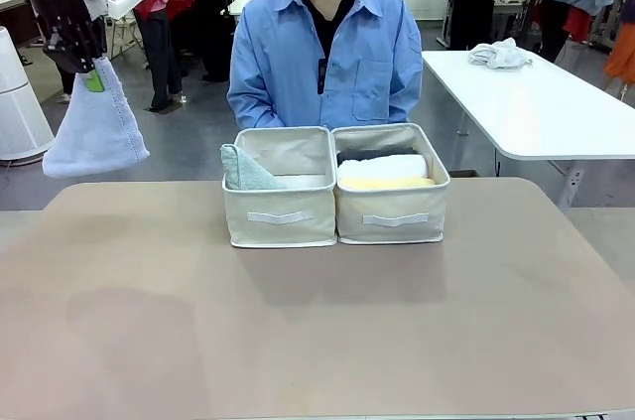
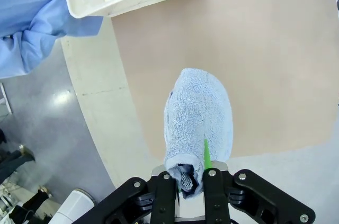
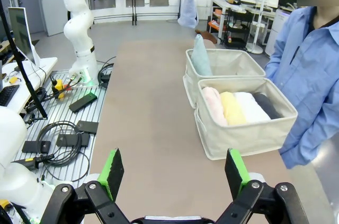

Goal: Sort the towels based on their folding style.
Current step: Pick up another triangle-folded towel from the table and place it in the left Fabric basket.

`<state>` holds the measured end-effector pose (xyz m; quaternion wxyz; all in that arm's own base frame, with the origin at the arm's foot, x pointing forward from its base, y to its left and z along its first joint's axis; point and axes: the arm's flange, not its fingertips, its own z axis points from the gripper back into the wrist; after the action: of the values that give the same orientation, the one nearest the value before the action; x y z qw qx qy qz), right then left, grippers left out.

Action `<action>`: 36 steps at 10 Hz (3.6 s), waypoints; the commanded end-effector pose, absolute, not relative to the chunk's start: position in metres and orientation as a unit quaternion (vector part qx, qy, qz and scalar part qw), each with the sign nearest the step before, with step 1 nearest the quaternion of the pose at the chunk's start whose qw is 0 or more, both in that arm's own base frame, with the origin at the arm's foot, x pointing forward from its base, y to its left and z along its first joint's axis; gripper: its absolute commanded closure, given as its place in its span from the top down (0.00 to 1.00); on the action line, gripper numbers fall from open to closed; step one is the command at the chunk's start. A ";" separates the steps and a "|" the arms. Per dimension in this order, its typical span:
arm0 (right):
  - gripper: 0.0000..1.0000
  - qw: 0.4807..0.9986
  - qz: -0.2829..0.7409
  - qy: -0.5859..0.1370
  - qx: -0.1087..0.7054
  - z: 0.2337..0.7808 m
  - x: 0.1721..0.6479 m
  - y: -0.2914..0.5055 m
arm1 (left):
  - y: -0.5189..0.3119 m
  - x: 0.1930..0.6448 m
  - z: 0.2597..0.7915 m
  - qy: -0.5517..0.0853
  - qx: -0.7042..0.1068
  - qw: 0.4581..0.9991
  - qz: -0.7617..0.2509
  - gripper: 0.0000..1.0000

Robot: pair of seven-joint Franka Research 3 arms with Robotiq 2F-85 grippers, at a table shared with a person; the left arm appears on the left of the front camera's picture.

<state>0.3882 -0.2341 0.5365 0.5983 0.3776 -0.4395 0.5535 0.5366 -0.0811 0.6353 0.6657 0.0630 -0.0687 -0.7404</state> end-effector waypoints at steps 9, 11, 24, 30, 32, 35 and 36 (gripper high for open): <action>1.00 0.592 0.557 -0.442 0.380 0.536 0.385 -0.233 | -0.275 0.593 0.742 -0.085 0.136 0.615 -0.772 0.16; 1.00 0.592 0.557 -0.442 0.380 0.536 0.385 -0.233 | -0.333 0.627 0.719 -0.095 0.118 0.586 -0.796 0.16; 1.00 0.592 0.557 -0.442 0.380 0.536 0.385 -0.233 | -0.397 0.662 0.635 -0.127 0.015 0.647 -0.751 0.16; 1.00 0.592 0.557 -0.442 0.380 0.536 0.385 -0.233 | -0.413 0.664 0.565 -0.074 0.073 0.630 -0.770 0.16; 1.00 0.592 0.557 -0.442 0.380 0.536 0.385 -0.233 | -0.420 0.662 0.542 -0.073 0.091 0.625 -0.772 0.16; 1.00 0.592 0.557 -0.442 0.380 0.536 0.385 -0.233 | -0.421 0.663 0.518 -0.072 0.104 0.629 -0.767 0.16; 1.00 0.592 0.557 -0.442 0.380 0.536 0.385 -0.233 | -0.427 0.664 0.511 -0.067 0.103 0.626 -0.770 0.16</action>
<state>0.3876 -0.2345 0.5369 0.5986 0.3772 -0.4396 0.5533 0.6551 -0.4174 0.5058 0.6249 0.0863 -0.0734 -0.7724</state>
